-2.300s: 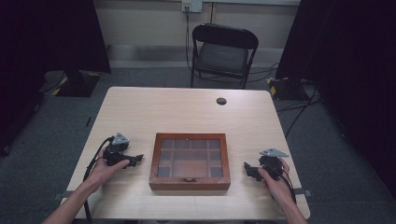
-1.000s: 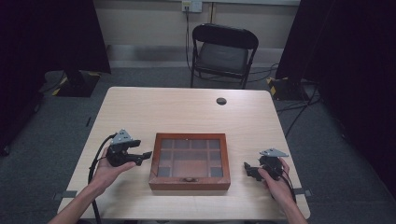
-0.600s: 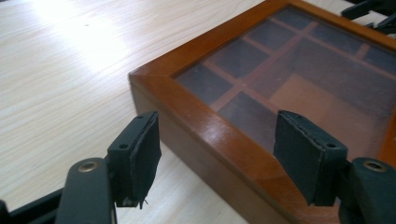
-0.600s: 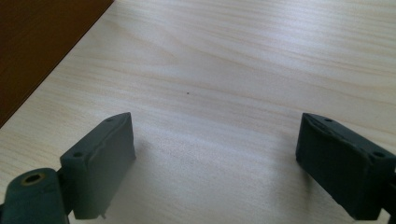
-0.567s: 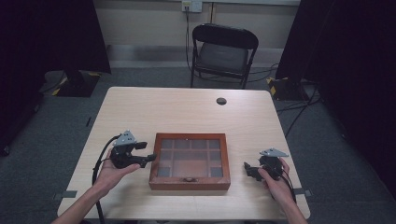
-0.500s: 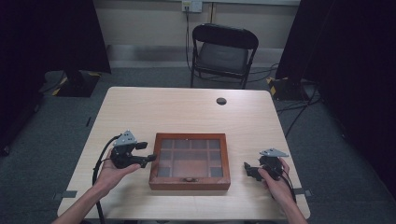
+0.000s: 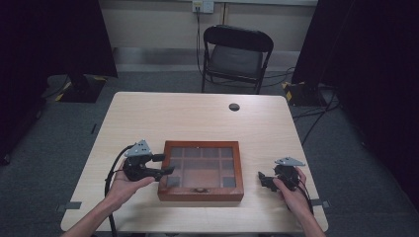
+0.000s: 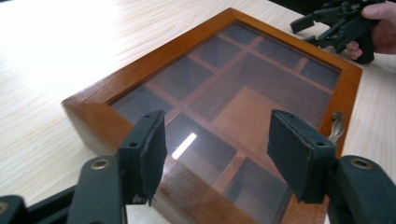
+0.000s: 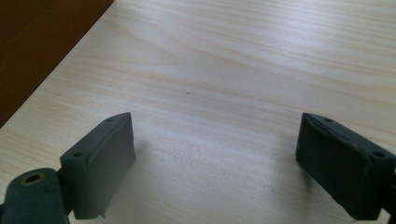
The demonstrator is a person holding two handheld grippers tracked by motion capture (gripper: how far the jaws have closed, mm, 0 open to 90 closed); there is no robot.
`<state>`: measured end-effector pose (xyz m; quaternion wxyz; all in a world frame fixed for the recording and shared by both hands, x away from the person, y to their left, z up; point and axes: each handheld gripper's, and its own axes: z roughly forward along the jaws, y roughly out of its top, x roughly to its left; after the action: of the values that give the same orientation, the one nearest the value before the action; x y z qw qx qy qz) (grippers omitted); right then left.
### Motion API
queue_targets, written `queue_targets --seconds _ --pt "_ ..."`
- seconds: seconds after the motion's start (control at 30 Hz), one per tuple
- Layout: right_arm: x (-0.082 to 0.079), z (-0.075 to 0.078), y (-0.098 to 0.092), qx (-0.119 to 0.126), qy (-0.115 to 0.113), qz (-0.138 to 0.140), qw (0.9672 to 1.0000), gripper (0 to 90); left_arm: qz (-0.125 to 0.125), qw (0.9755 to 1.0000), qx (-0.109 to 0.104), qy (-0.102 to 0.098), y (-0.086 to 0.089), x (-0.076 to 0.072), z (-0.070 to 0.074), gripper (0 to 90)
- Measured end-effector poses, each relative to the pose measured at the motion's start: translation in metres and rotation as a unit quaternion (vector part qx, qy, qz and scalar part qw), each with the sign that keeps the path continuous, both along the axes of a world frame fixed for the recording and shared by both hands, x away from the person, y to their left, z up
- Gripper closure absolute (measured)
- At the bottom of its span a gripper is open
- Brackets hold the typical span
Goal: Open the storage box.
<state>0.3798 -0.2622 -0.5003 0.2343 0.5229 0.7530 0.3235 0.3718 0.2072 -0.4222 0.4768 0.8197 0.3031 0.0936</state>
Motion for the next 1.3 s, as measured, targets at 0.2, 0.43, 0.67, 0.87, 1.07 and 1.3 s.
queue_targets --seconds 0.2,0.43,0.67,0.87,1.07,1.3 --pt "0.000 0.000 0.000 0.000 0.000 0.000 1.0000 10.9 -0.029 0.9996 0.002 -0.002 -0.016 -0.005 0.004 39.4" --pt "0.000 0.000 0.000 0.000 0.000 0.000 1.0000 10.9 -0.057 0.9983 0.009 0.003 -0.034 -0.006 0.005 41.2" --pt "0.000 0.000 0.000 0.000 0.000 0.000 1.0000 10.9 -0.087 0.9961 0.012 0.005 -0.051 -0.007 0.008 42.5" --pt "0.000 0.000 0.000 0.000 0.000 0.000 1.0000 10.9 -0.115 0.9932 0.007 0.015 -0.068 -0.007 0.016 47.9" --pt "0.000 0.000 0.000 0.000 0.000 0.000 1.0000 10.9 -0.152 0.9880 0.006 0.030 -0.081 -0.009 0.012 60.4" --pt "0.000 0.000 0.000 0.000 0.000 0.000 1.0000 10.9 -0.179 0.9829 0.009 0.042 -0.091 -0.011 0.000 71.0"
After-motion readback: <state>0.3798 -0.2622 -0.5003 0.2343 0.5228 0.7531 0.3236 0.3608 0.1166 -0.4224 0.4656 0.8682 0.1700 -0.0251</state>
